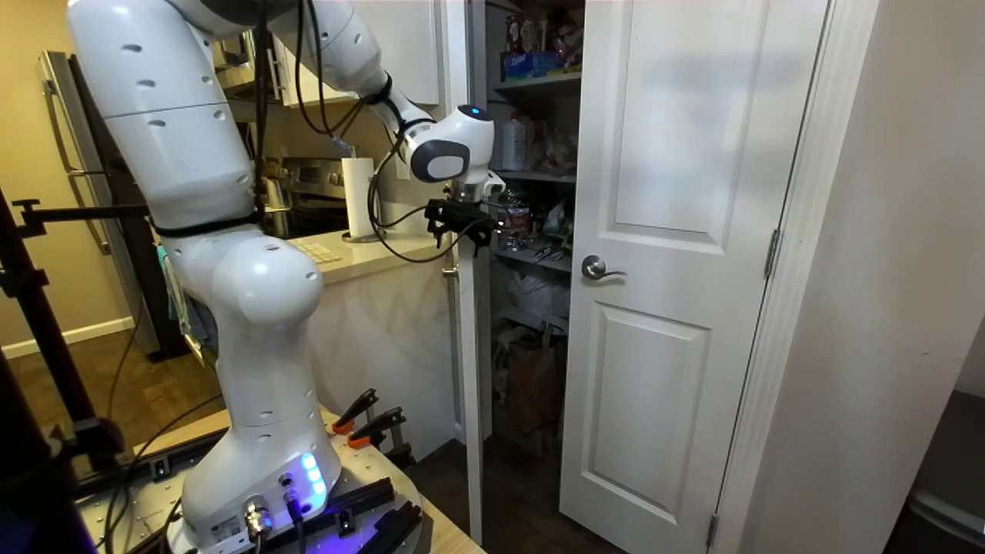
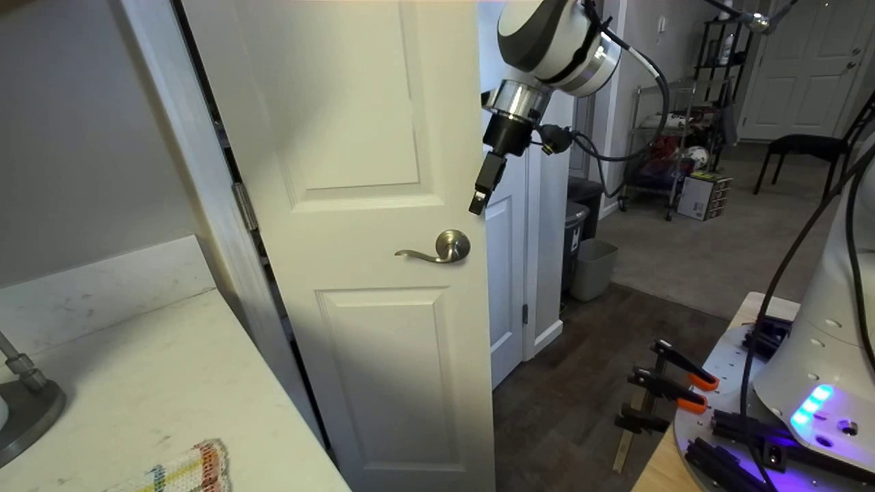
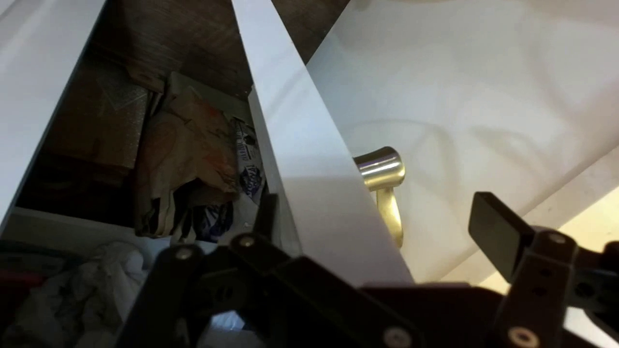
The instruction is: Pull open the left side of the white door
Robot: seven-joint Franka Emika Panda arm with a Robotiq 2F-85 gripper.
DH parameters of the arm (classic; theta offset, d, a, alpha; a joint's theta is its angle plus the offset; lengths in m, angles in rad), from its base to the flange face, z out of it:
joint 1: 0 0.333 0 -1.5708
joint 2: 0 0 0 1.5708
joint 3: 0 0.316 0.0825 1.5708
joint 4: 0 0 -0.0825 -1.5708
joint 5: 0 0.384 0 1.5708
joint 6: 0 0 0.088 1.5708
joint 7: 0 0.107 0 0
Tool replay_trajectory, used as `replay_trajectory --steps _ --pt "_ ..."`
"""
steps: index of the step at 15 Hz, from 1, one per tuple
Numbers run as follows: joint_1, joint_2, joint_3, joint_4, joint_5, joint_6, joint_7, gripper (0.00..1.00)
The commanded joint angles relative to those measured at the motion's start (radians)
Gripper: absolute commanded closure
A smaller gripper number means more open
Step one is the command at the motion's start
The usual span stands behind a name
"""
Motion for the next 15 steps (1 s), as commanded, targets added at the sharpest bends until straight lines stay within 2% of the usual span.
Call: replay_trajectory --steps 1,7,15 --pt "0.051 -0.032 0.032 -0.023 -0.055 0.091 0.193 0.0" --pt "0.11 -0.093 0.021 -0.076 -0.045 0.093 0.338 0.0" --pt "0.202 -0.185 0.005 -0.132 0.014 0.072 0.404 0.0"
